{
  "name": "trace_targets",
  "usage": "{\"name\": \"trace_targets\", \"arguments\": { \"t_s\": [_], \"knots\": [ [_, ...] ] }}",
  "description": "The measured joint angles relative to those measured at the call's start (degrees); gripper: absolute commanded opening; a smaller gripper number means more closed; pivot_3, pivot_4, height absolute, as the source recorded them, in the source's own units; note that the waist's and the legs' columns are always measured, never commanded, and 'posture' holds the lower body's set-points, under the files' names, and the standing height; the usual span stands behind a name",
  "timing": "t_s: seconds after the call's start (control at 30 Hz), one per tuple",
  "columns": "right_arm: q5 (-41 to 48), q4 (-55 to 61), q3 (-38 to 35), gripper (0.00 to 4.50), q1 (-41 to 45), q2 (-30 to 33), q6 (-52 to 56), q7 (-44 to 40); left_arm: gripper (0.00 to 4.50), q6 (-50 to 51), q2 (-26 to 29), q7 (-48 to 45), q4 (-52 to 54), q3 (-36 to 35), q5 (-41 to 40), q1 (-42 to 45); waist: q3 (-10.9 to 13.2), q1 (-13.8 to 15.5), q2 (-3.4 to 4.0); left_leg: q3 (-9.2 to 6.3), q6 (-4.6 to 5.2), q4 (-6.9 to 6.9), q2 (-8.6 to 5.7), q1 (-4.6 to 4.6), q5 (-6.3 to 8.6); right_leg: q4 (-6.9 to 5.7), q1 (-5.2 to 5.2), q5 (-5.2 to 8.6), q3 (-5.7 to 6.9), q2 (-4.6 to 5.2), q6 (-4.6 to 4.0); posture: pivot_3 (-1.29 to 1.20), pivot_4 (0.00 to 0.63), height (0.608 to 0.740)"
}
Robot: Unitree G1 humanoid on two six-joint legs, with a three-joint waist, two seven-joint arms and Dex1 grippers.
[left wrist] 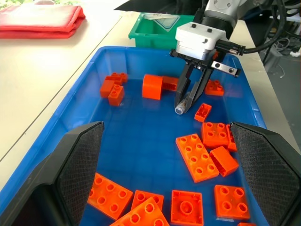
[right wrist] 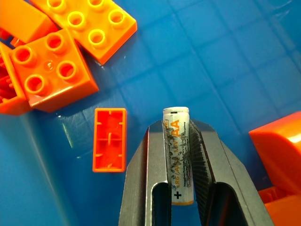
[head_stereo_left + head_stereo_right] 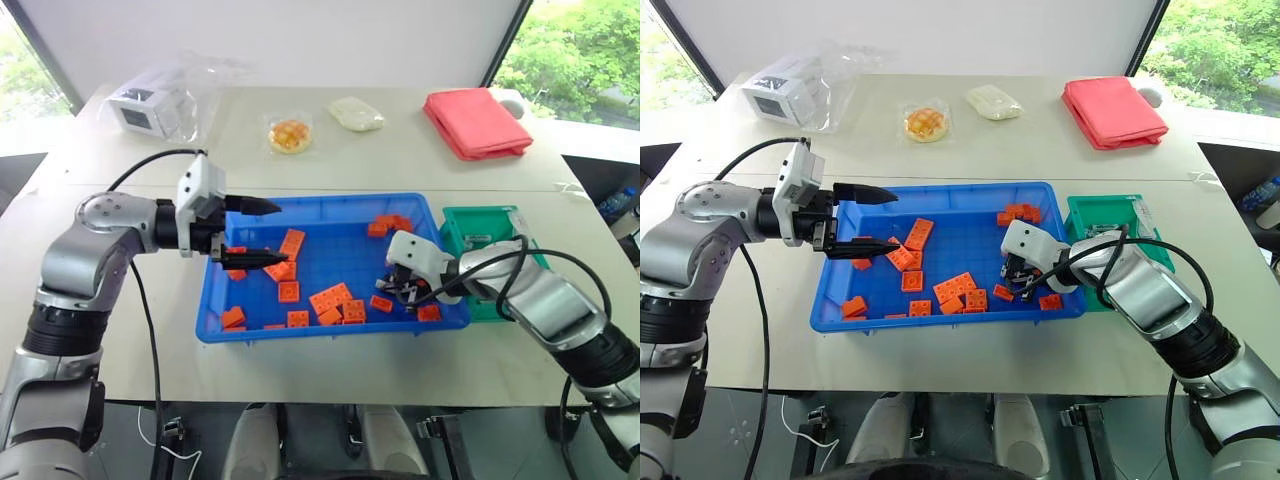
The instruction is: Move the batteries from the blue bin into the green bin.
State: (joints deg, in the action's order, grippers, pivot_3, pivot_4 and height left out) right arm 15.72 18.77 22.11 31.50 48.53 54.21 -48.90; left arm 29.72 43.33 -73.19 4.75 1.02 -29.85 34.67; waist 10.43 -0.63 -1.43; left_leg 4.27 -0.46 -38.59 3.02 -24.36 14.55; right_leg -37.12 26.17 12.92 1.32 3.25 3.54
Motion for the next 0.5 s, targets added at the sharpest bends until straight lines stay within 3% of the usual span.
{"name": "trace_targets", "arguments": {
  "t_s": [0.2, 0.33, 0.43, 0.5],
  "knots": [
    [10.18, 3.50, -12.82, 0.07, 3.98, 0.82, 10.60, -2.92, 4.50, -0.10, -0.05, -0.37, -0.13, 0.35, 0.10, 0.05, 0.04, 0.05, 0.05, -0.01, 0.05, -0.17, 0.02, -0.08, 0.04, -0.03, 0.00, 0.00, 0.01, 0.01, 0.00, 0.00, 0.150, 0.734],
    [12.54, -0.49, -24.67, 0.07, 6.20, 9.41, 13.96, -3.57, 4.50, -0.38, 0.03, -0.76, -0.24, 0.38, 0.14, -0.11, 0.03, 0.73, 0.04, 0.01, 0.11, -0.20, 0.00, -0.08, 0.07, 0.04, -0.06, 0.02, 0.03, 0.06, -0.02, 0.00, 0.150, 0.734],
    [11.43, -5.61, -30.60, 0.07, 2.50, 15.37, 13.66, -3.15, 4.50, -0.57, 0.41, -1.55, -0.56, 0.36, 0.15, -0.25, 0.02, 1.17, 0.02, 0.04, 0.16, -0.21, 0.00, -0.07, 0.11, 0.05, -0.07, 0.02, 0.02, 0.07, -0.03, 0.00, 0.150, 0.734],
    [10.88, -7.02, -32.20, 1.14, -1.66, 16.56, 12.94, -2.99, 4.50, -0.79, 0.49, -1.79, -1.16, 0.34, 0.16, -0.29, 0.02, 1.22, 0.02, 0.04, 0.17, -0.23, 0.00, -0.05, 0.11, 0.03, -0.07, 0.01, 0.01, 0.06, -0.02, 0.00, 0.150, 0.734]
  ]
}}
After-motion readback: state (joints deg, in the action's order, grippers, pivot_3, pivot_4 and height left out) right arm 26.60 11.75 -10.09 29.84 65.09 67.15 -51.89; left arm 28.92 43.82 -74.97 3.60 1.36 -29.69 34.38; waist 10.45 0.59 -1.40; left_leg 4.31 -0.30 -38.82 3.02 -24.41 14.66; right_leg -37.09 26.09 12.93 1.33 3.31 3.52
